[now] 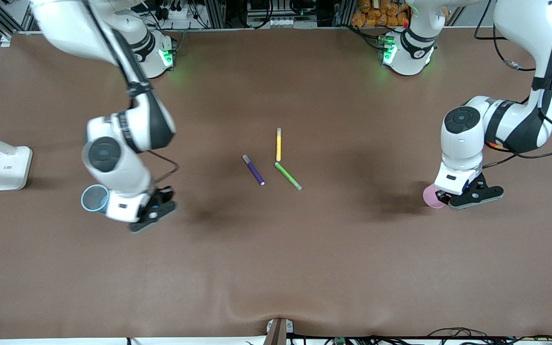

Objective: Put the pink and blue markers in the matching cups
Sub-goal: 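Carry the pink marker over the pink cup while the right gripper carries the blue marker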

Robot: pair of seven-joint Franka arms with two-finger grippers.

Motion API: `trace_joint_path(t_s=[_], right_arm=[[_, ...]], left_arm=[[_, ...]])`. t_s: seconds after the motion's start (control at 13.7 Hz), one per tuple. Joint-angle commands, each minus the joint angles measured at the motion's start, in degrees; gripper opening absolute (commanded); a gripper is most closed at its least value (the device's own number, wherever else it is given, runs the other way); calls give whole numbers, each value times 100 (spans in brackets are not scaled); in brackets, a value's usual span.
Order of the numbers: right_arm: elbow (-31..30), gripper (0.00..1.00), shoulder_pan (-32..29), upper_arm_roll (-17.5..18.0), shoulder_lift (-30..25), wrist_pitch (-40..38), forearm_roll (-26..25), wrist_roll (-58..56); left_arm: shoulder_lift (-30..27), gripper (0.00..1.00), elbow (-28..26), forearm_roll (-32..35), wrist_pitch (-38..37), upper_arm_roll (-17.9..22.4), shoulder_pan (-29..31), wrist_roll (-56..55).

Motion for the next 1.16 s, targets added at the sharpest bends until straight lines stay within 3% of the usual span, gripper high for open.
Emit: trace_joint_path(t_s=[0.0, 0.07, 0.22, 0.58, 1.09], right_arm=[[-127, 0, -499, 138, -282, -20, 56, -1135], [-135, 0, -570, 138, -387, -20, 100, -1348], [-136, 0, -799, 155, -554, -20, 240, -1769], [-144, 0, -1484, 138, -669, -353, 1865, -4009], [-162, 0, -2056, 138, -722, -1004, 3087, -5698]], left_arm=[[-17, 51, -17, 201, 102, -31, 63, -164], [-16, 100, -8, 210, 93, -31, 63, -121], [-43, 100, 1, 210, 84, -31, 63, -94], [-69, 100, 203, 192, 58, -48, 28, -94], [10, 100, 949, 96, -30, -128, 45, 652]])
